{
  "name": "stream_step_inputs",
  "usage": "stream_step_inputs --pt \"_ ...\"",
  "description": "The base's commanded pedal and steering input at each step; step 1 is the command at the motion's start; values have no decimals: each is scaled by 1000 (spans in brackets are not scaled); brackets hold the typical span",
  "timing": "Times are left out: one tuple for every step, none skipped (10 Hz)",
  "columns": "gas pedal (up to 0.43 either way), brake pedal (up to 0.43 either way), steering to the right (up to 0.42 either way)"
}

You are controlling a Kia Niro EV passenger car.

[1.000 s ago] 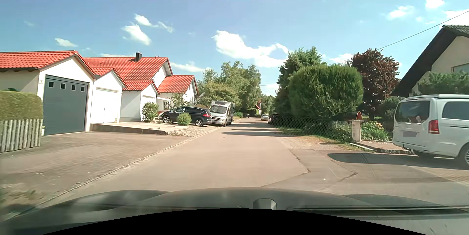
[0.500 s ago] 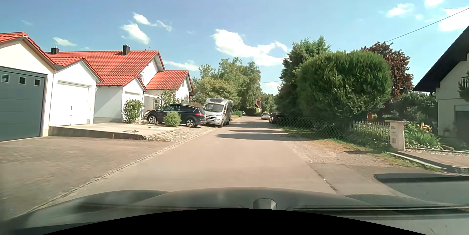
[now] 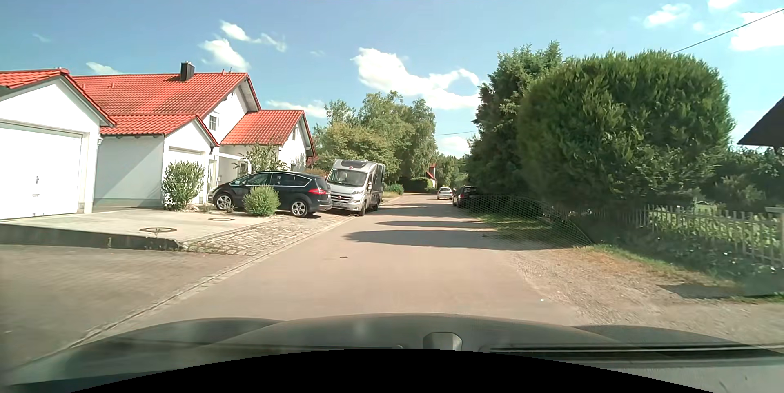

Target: Follow the waypoints while adhering to traffic rules and regulations

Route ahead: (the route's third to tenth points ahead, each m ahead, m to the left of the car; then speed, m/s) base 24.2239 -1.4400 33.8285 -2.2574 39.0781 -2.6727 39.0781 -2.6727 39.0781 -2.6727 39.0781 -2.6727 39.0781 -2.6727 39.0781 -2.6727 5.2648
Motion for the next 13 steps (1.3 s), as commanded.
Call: stream_step_inputs --pt "0 6 24" --pt "0 6 26" --pt "0 6 25" --pt "0 6 24" --pt "0 6 24" --pt "0 6 24" --pt "0 6 24" --pt "0 6 24" --pt "0 6 24" --pt "0 6 24" --pt "0 6 24" --pt "0 6 24" --pt "0 6 24"
